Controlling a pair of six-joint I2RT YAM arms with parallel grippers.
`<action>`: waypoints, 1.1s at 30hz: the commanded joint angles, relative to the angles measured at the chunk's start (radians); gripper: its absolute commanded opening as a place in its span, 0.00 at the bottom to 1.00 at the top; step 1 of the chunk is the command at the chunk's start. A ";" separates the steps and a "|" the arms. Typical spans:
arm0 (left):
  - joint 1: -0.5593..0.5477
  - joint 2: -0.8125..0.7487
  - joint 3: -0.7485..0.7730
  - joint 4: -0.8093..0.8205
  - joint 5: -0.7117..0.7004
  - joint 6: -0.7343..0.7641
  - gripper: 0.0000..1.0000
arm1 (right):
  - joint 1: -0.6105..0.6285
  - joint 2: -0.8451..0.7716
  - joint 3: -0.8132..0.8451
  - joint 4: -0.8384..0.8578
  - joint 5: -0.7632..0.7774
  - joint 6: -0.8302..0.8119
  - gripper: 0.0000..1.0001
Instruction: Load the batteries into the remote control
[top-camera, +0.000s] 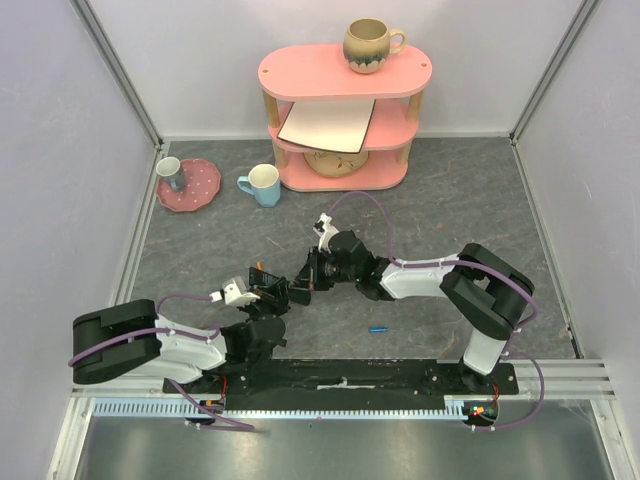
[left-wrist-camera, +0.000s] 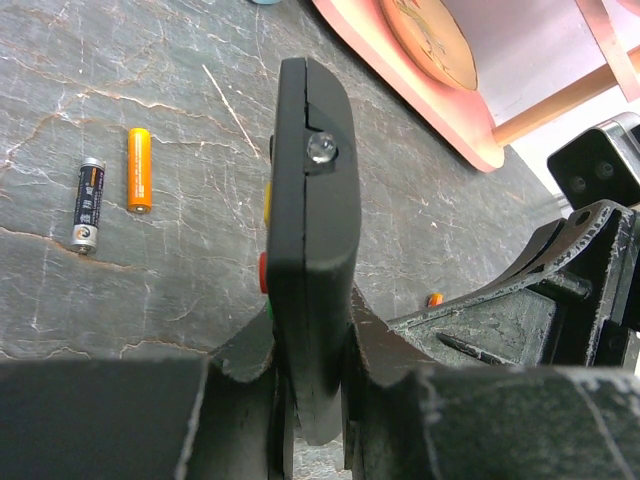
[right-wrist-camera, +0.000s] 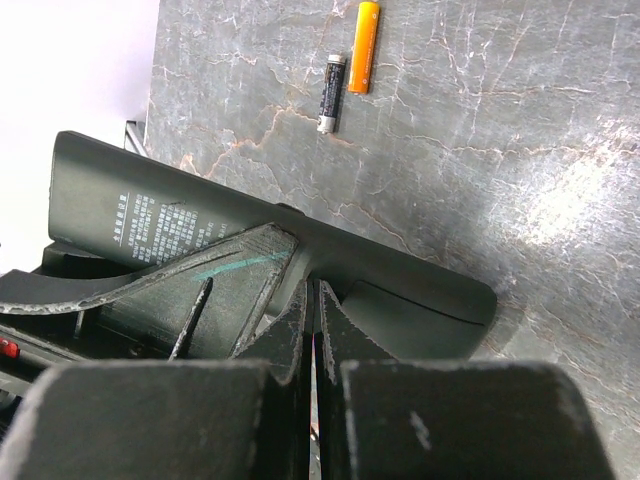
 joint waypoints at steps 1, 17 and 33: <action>-0.004 -0.002 0.005 -0.046 -0.067 0.050 0.02 | 0.018 0.024 0.032 -0.140 0.015 -0.006 0.00; -0.004 -0.019 0.012 -0.046 -0.075 0.079 0.02 | 0.021 0.059 0.020 -0.213 0.025 -0.001 0.00; -0.004 -0.023 0.023 -0.046 -0.079 0.125 0.02 | 0.020 0.082 0.030 -0.350 0.108 -0.047 0.00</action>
